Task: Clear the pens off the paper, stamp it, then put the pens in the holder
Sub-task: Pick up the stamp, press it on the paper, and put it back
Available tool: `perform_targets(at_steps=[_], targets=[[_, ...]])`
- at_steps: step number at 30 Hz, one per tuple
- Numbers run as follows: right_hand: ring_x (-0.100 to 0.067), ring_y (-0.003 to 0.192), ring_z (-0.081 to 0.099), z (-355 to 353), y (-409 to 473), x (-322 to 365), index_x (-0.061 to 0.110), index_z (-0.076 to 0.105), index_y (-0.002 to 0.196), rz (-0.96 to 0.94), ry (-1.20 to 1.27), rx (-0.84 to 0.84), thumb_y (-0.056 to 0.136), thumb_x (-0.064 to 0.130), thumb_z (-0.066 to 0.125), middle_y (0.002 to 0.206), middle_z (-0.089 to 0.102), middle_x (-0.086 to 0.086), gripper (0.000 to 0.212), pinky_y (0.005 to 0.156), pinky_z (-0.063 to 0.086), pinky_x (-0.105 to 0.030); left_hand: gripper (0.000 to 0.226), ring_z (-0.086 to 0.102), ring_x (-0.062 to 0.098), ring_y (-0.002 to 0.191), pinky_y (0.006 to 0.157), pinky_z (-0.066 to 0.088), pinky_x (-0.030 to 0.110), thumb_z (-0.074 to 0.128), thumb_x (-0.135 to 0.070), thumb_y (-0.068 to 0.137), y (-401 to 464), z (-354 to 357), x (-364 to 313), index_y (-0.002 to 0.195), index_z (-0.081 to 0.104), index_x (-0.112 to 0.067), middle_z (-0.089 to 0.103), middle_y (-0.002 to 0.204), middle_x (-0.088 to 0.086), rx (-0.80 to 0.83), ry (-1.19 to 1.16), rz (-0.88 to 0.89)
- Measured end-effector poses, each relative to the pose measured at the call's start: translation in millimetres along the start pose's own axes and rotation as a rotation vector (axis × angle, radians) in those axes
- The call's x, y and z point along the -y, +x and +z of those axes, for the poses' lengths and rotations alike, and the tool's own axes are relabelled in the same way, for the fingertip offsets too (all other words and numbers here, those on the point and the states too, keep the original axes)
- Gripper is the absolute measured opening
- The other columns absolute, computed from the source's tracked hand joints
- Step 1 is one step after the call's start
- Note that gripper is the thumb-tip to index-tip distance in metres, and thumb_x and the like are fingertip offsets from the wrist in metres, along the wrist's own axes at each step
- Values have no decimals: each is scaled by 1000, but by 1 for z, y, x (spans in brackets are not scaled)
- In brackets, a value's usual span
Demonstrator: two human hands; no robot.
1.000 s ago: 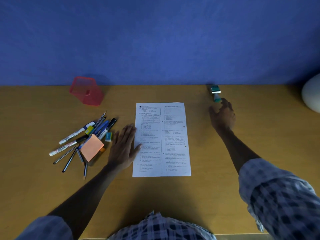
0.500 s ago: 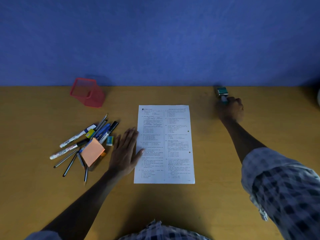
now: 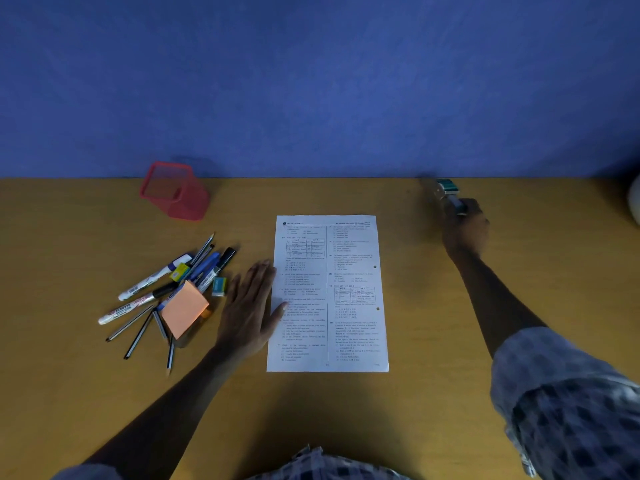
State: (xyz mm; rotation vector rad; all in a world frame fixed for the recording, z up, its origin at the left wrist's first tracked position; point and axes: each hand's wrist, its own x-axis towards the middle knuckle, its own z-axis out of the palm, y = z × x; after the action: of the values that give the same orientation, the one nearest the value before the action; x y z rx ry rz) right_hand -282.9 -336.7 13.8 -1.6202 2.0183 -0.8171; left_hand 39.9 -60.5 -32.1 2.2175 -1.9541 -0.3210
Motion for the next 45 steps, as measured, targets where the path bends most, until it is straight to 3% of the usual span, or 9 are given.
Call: perform_targets(at_steps=[5, 10, 15, 19, 22, 28, 35, 40, 45], targets=[[-25, 84, 61, -22, -24, 1, 6, 61, 113, -115, 243, 6, 99, 31, 48, 98, 68, -13, 31, 67, 42, -30, 72, 11, 23, 152, 122, 6, 51, 23, -63, 96, 0, -1, 0, 156, 17, -22, 12, 165, 1, 4, -14, 27], [-6, 68, 48, -44, -58, 15, 13, 61, 100, -103, 494, 17, 100, 28, 43, 79, 55, -3, 24, 60, 38, -24, 75, 7, 19, 152, 123, 3, 50, 24, -66, 94, -2, 1, 2, 156, 15, -25, 8, 165, -2, 15, 5, 81], [-11, 63, 49, -65, -91, 29, 21, 59, 81, 100, 756, 132, 102, 22, 37, 68, 52, 4, 30, 62, 39, -29, 75, 9, 18, 152, 123, 5, 48, 25, -65, 95, -4, 2, 2, 155, 18, -22, 11, 164, -2, 13, 7, 92], [-10, 57, 51, -77, -117, 39, 19, 61, 89, 371, 1118, 342, 103, 28, 36, 61, 51, 4, 30, 64, 38, -29, 74, 10, 18, 152, 122, 10, 52, 25, -64, 95, -5, 1, -1, 154, 22, -19, 14, 164, 0, 8, -1, 101], [-12, 62, 53, -84, -137, 46, 17, 60, 90, 432, 1278, 462, 103, 29, 35, 62, 56, 4, 31, 68, 39, -30, 74, 11, 19, 152, 121, 13, 55, 24, -64, 95, -5, -1, -1, 154, 23, -19, 15, 164, 0, 19, 0, 94], [-16, 62, 50, -99, -175, 62, 16, 54, 77, 465, 1522, 613, 97, 22, 35, 62, 47, 1, 28, 67, 39, -30, 74, 10, 19, 152, 122, 11, 54, 21, -64, 95, -4, 0, 0, 154, 21, -20, 14, 164, -1, 32, 7, 98], [-15, 63, 44, -116, -206, 69, 14, 54, 79, 431, 1668, 815, 89, 18, 38, 69, 50, 1, 20, 63, 34, -28, 75, 8, 18, 152, 123, -3, 45, 18, -65, 95, -6, -1, 0, 155, 18, -21, 15, 164, -1, 21, 34, 98], [-14, 62, 40, -121, -219, 68, 13, 48, 83, 427, 1658, 819, 84, 18, 45, 70, 42, 1, 5, 61, 35, -26, 75, 10, 20, 152, 122, -2, 46, 22, -65, 95, -4, -1, 0, 154, 21, -20, 17, 163, 0, 11, 19, 114], [-11, 59, 41, -117, -224, 55, 21, 65, 73, 476, 1451, 679, 97, 29, 43, 63, 43, 4, 34, 64, 35, -26, 75, 12, 21, 151, 122, -5, 43, 21, -65, 94, -4, -2, -1, 154, 22, -19, 20, 163, 2, -4, 33, 115]])
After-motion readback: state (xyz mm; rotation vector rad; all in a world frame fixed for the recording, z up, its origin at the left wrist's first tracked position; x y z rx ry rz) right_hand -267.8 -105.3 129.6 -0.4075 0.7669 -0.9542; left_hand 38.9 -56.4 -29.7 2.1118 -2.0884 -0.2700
